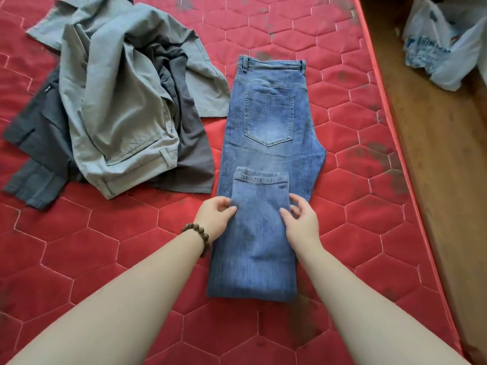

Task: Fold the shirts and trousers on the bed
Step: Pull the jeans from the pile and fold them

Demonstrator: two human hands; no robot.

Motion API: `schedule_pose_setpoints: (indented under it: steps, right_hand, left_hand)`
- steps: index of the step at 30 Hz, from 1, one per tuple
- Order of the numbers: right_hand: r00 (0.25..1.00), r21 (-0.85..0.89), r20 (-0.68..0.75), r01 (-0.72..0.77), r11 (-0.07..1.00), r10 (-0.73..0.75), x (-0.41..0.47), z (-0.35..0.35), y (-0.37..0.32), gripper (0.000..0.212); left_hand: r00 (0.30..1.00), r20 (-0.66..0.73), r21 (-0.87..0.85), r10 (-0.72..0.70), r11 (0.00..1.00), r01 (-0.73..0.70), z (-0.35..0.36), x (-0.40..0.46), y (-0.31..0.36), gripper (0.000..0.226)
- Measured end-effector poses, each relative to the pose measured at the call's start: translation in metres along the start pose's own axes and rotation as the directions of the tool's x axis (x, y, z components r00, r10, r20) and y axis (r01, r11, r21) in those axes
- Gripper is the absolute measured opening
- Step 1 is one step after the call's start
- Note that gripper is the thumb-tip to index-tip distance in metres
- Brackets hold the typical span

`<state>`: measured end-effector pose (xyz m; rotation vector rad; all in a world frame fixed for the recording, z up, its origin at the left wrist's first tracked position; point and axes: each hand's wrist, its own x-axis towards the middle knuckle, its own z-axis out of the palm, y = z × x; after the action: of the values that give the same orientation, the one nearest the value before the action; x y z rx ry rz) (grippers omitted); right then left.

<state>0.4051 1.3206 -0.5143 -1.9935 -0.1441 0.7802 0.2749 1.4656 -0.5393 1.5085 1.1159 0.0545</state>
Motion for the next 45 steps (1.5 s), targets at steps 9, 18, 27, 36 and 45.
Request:
schedule_pose_setpoints:
  steps: [9, 18, 27, 36, 45]
  right_hand:
    - [0.986, -0.297, -0.021, -0.167, 0.94, 0.168, -0.002, -0.003, 0.019, 0.025]
    - [0.993, -0.473, 0.032, -0.082, 0.877, 0.11, -0.017, -0.01, 0.032, 0.016]
    - [0.991, -0.45, 0.057, -0.079, 0.889, 0.117, -0.048, -0.015, 0.053, 0.024]
    - [0.837, -0.869, 0.112, 0.344, 0.355, -0.536, -0.069, 0.012, 0.063, 0.05]
    - [0.797, -0.822, 0.387, 0.526, 0.218, -0.465, -0.062, 0.036, 0.103, 0.058]
  left_hand:
    - [0.986, -0.067, 0.07, -0.156, 0.985, 0.16, -0.007, -0.004, -0.022, 0.024]
    - [0.987, -0.108, 0.223, -0.121, 0.964, 0.143, -0.003, -0.011, -0.031, 0.011]
    - [0.937, 0.156, 0.208, -0.313, 0.938, 0.278, -0.007, -0.047, -0.035, 0.028]
    - [0.82, -0.096, 0.823, 0.564, 0.508, -0.254, 0.026, -0.075, -0.037, 0.033]
    - [0.813, 0.274, 0.84, 0.514, 0.284, -0.463, 0.057, -0.068, -0.078, 0.057]
